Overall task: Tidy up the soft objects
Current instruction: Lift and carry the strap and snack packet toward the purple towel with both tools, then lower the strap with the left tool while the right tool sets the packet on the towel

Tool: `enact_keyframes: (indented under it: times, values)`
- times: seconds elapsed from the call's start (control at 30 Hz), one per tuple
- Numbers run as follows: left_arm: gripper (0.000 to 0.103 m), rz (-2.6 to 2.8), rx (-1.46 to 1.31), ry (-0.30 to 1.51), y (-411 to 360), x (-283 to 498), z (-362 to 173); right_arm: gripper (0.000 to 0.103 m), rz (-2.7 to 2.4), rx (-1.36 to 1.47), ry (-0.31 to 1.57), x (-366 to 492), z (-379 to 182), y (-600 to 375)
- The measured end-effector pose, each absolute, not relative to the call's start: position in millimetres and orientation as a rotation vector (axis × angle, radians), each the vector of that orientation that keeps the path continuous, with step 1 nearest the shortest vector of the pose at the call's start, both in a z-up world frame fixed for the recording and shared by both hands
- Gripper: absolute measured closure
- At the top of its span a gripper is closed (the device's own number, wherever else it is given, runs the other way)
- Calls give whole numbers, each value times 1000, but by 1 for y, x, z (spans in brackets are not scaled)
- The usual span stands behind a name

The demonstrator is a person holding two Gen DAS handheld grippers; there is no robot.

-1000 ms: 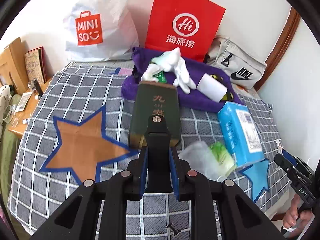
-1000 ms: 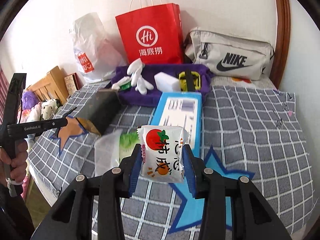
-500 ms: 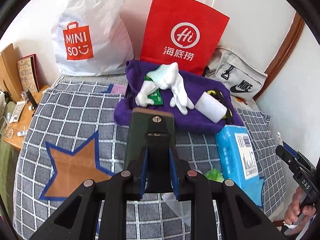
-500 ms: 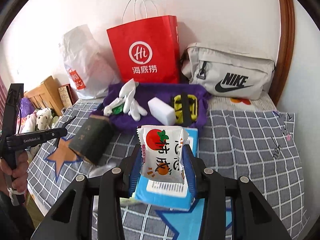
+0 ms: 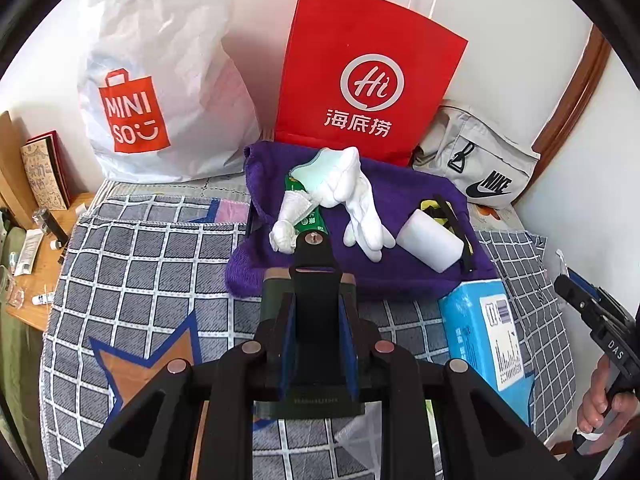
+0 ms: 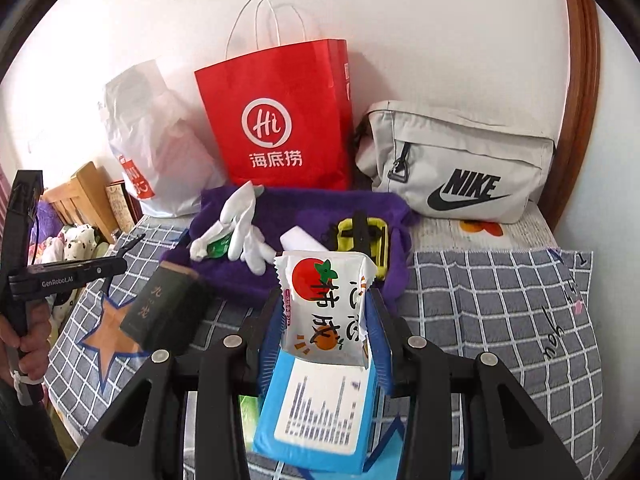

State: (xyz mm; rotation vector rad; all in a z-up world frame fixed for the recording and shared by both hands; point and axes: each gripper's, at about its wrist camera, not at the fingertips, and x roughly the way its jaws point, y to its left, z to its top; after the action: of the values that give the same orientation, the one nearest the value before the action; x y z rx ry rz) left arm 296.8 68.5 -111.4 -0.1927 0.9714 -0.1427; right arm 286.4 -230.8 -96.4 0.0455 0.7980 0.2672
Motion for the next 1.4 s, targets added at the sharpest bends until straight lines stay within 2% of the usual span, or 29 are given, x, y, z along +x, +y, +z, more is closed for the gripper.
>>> enact_keyframes:
  times: [0.9, 1.4]
  values:
    - [83, -146, -223, 998, 58, 399, -104, 62, 349, 96, 766, 401, -75, -205]
    - [83, -164, -240, 1049, 57, 430, -144, 62, 326, 82, 926, 448, -145, -210]
